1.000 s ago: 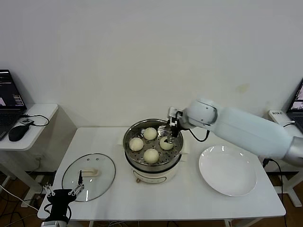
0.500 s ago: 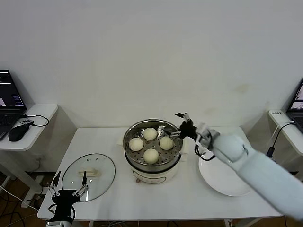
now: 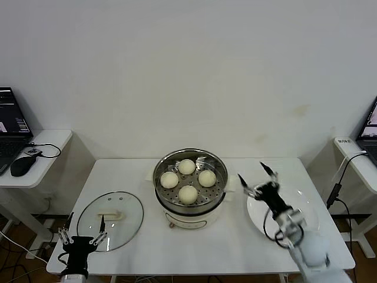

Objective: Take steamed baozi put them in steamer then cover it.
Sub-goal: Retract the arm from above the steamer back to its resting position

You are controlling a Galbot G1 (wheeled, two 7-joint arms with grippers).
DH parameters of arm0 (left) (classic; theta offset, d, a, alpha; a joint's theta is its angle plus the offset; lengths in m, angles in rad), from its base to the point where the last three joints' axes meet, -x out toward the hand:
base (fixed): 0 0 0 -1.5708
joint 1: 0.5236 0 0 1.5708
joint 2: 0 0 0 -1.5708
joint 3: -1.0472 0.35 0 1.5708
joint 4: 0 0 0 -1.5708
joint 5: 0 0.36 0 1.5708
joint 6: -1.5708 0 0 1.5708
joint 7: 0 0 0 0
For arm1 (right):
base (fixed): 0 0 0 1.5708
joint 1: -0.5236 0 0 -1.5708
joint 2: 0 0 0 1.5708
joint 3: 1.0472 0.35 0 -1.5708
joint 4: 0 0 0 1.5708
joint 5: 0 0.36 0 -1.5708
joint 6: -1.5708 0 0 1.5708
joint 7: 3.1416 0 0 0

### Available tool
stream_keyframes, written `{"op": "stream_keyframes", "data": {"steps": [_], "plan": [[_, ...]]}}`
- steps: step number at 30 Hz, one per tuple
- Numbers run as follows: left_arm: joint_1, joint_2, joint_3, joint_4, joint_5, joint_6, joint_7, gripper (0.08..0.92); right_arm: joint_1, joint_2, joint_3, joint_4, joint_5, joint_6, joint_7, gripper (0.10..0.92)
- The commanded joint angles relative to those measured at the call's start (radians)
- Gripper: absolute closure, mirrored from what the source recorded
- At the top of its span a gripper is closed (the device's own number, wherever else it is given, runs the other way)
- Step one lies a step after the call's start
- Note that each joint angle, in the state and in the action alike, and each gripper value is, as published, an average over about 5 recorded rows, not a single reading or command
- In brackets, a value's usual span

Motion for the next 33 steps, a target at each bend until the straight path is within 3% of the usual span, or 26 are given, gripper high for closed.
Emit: {"op": "stream_keyframes", "data": {"steps": [1,11,21,33], "plan": [[-0.021,0.054,-0.044,0.127,0.673,-0.092,-0.026,0.177,-0.280,0.269,0.310,0.030,-0.031,0.095,-0.007,0.202],[0.020,0.100,-0.036,0.205,0.959,-0.110,0.009,0.177,-0.313,0.321,0.352,-0.009,-0.032,0.096,-0.006,0.203],[-0.263,0.118,-0.004,0.422,0.956,-0.101,0.020,0.177,-0.323,0.350,0.370,-0.015,-0.054,0.100,-0.010,0.203],[-0.400,0.153,0.045,0.537,0.946,-0.096,0.047,0.177,-0.330,0.372,0.383,-0.015,-0.061,0.098,-0.011,0.203]]}}
